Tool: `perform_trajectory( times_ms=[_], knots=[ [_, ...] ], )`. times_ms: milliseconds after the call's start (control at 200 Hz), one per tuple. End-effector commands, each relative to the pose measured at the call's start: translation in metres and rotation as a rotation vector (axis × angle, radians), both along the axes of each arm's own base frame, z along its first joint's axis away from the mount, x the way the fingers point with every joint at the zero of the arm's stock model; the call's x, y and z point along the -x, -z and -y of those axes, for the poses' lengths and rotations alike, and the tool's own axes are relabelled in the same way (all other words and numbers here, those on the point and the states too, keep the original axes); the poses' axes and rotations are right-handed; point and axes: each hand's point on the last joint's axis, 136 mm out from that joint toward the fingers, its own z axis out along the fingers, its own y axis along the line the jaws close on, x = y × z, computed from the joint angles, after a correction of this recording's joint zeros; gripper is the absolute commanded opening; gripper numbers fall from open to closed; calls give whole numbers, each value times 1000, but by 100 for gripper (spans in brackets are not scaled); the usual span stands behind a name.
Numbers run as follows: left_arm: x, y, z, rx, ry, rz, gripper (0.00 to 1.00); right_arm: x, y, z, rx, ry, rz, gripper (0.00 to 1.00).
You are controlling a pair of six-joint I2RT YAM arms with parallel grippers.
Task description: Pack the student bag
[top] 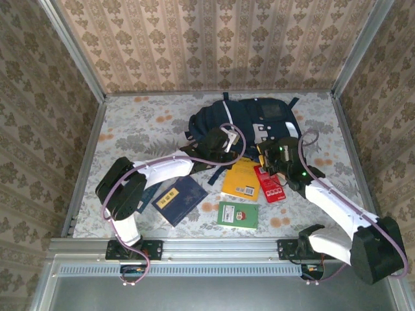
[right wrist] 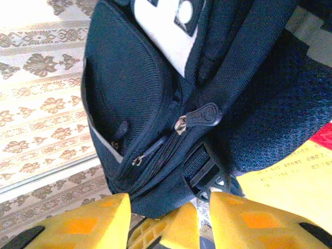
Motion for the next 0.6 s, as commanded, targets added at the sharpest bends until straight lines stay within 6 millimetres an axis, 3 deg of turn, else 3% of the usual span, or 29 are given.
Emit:
perform_trajectory(
  times_ms=[0, 105, 260, 425, 595],
  knots=[
    [0, -61, 14, 116, 41, 82, 0, 12, 21, 3, 15, 14, -73, 48],
    [1, -65, 15, 123, 44, 85, 0, 9, 23, -14, -63, -9, -89, 62],
    [2, -68, 16, 137, 49, 82, 0, 0, 15, -38, -88, -56, -77, 69],
    [6, -70, 16, 145, 57, 82, 0, -19, 18, -44, -91, -44, -53, 71],
    [10, -70, 16, 146, 69, 80, 0, -44, 17, -49, -54, -52, -15, 64]
  ],
)
